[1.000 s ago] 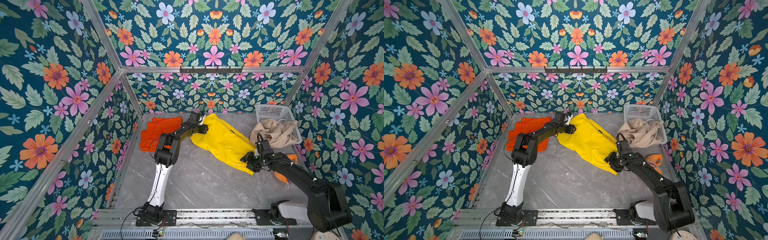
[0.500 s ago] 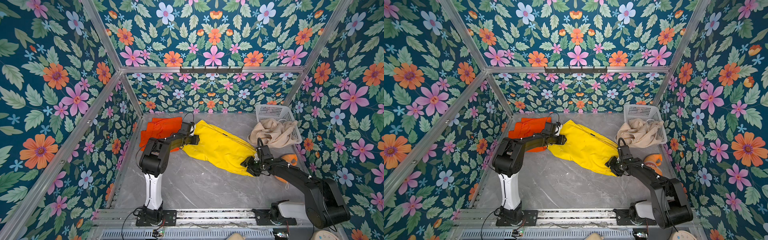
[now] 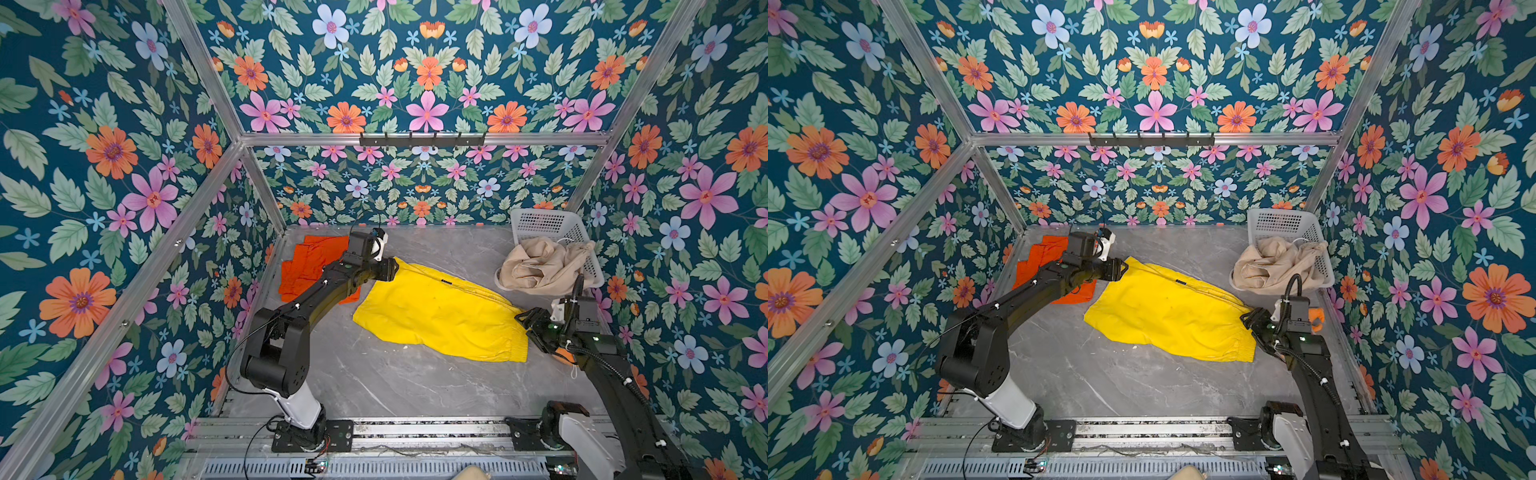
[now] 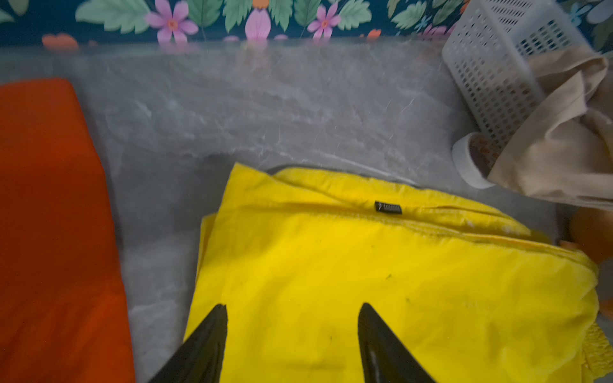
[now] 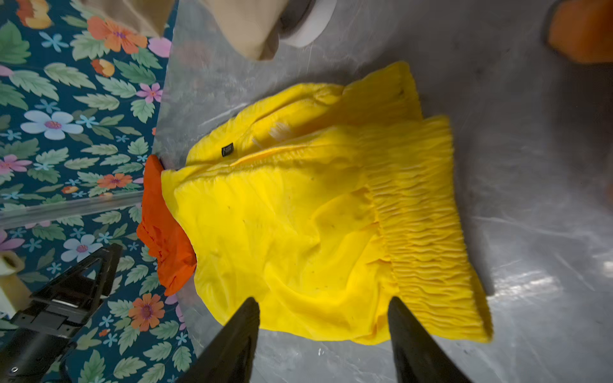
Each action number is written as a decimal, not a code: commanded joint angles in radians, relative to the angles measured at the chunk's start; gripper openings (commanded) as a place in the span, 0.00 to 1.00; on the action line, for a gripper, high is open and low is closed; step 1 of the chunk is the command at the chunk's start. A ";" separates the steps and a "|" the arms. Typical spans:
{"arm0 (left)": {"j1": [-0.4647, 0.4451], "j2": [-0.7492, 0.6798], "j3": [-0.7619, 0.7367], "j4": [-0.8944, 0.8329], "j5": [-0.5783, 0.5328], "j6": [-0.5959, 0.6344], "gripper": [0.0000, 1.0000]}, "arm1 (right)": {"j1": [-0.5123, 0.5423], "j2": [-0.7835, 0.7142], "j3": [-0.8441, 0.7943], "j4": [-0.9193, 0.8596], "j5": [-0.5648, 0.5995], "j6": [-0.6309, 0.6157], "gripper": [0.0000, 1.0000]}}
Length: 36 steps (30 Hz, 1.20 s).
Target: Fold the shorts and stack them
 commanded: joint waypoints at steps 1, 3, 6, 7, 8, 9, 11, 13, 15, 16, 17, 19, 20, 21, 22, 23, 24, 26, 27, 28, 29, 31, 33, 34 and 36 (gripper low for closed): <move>0.024 0.087 0.110 -0.124 0.009 0.069 0.64 | -0.070 0.070 0.034 -0.018 -0.074 -0.092 0.63; 0.052 0.155 0.175 -0.153 0.054 0.052 0.63 | -0.091 0.151 0.064 -0.002 -0.091 -0.124 0.65; 0.099 0.210 0.179 -0.090 0.143 -0.030 0.60 | -0.093 0.223 0.084 0.046 -0.079 -0.150 0.67; 0.112 0.223 0.178 -0.072 0.166 -0.059 0.60 | -0.093 0.234 0.079 0.069 -0.072 -0.152 0.67; 0.127 0.235 0.174 -0.048 0.190 -0.084 0.59 | -0.092 0.247 0.071 0.105 -0.067 -0.150 0.67; 0.136 0.246 0.166 -0.025 0.202 -0.103 0.58 | -0.093 0.259 0.061 0.143 -0.071 -0.149 0.67; 0.149 0.262 0.163 -0.008 0.221 -0.119 0.58 | -0.093 0.290 0.055 0.189 -0.071 -0.139 0.67; 0.156 0.278 0.156 0.014 0.231 -0.129 0.58 | -0.092 0.316 0.065 0.178 -0.040 -0.142 0.67; 0.169 0.297 0.150 0.042 0.256 -0.147 0.58 | -0.095 0.321 0.067 0.159 0.035 -0.146 0.67; 0.173 0.304 0.149 0.049 0.264 -0.154 0.58 | -0.101 0.317 0.061 0.161 0.054 -0.148 0.67; 0.176 0.314 0.149 0.055 0.273 -0.157 0.58 | -0.111 0.312 0.053 0.170 0.059 -0.147 0.67; 0.177 0.328 0.147 0.066 0.284 -0.155 0.58 | -0.140 0.314 0.031 0.205 0.028 -0.147 0.68; 0.177 0.334 0.147 0.073 0.290 -0.155 0.58 | -0.155 0.322 0.019 0.226 0.002 -0.142 0.68; 0.177 0.341 0.145 0.078 0.293 -0.155 0.58 | -0.165 0.331 0.009 0.247 -0.026 -0.140 0.68; 0.177 0.348 0.148 0.078 0.296 -0.154 0.58 | -0.165 0.338 0.001 0.263 -0.043 -0.144 0.68; 0.178 0.355 0.151 0.078 0.302 -0.154 0.58 | -0.164 0.344 -0.004 0.270 -0.050 -0.149 0.68; 0.181 0.361 0.152 0.081 0.309 -0.155 0.58 | -0.166 0.352 -0.011 0.280 -0.061 -0.150 0.68; 0.181 0.371 0.149 0.100 0.332 -0.159 0.57 | -0.164 0.364 -0.022 0.293 -0.065 -0.155 0.67; 0.181 0.375 0.147 0.110 0.340 -0.165 0.57 | -0.165 0.371 -0.029 0.301 -0.064 -0.154 0.67; 0.181 0.378 0.145 0.119 0.340 -0.168 0.57 | -0.164 0.374 -0.037 0.308 -0.062 -0.152 0.68; 0.182 0.383 0.145 0.127 0.339 -0.168 0.57 | -0.165 0.379 -0.043 0.317 -0.062 -0.150 0.68; 0.182 0.394 0.148 0.137 0.333 -0.167 0.56 | -0.165 0.387 -0.055 0.338 -0.068 -0.146 0.67; 0.184 0.407 0.155 0.139 0.340 -0.169 0.52 | -0.165 0.396 -0.062 0.354 -0.079 -0.143 0.67; 0.183 0.411 0.155 0.147 0.352 -0.174 0.50 | -0.165 0.397 -0.064 0.363 -0.088 -0.144 0.66; 0.183 0.416 0.150 0.171 0.376 -0.192 0.49 | -0.164 0.405 -0.070 0.381 -0.105 -0.141 0.65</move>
